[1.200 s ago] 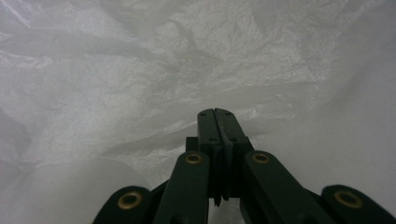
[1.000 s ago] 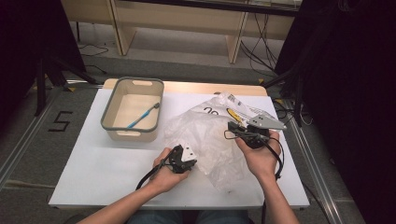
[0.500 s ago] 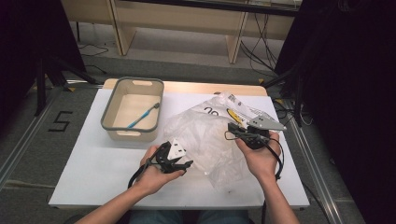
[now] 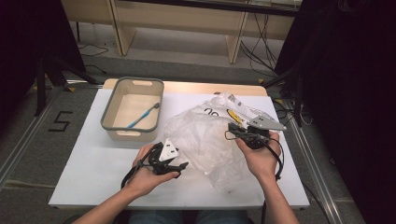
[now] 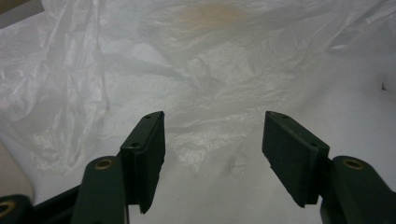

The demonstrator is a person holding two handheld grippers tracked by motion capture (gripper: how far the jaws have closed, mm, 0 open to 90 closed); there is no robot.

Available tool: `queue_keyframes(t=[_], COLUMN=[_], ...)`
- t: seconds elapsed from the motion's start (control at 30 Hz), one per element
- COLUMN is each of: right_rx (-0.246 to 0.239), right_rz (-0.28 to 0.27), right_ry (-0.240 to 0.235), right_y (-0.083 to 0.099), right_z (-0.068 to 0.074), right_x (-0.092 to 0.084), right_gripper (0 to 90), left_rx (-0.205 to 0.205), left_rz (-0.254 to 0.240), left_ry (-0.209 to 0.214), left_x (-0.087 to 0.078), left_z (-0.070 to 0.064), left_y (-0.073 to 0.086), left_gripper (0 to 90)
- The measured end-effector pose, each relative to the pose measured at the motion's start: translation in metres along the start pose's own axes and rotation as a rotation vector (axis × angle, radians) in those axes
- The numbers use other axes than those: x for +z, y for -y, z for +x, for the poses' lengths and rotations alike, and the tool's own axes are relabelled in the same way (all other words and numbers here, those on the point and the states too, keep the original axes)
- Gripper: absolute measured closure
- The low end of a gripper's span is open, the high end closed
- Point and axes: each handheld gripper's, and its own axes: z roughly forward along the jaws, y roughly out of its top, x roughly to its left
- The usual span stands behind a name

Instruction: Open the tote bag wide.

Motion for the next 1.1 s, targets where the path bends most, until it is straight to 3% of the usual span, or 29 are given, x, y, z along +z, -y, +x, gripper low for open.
queue_keyframes(t=[0.3, 1.1], right_rx=[-0.003, -0.006], right_rz=[0.004, 0.005], right_ry=[-0.002, -0.001], right_y=[0.0001, 0.0018], right_z=[0.0007, 0.0004], right_x=[0.0017, 0.0004], right_gripper=[90.0, 90.0], left_rx=[-0.008, -0.02], left_rz=[-0.01, -0.013], left_ry=[-0.007, -0.044], left_x=[-0.0062, -0.0108], left_z=[0.0023, 0.0055], left_y=[0.0052, 0.0087], left_gripper=[33.4, 32.7])
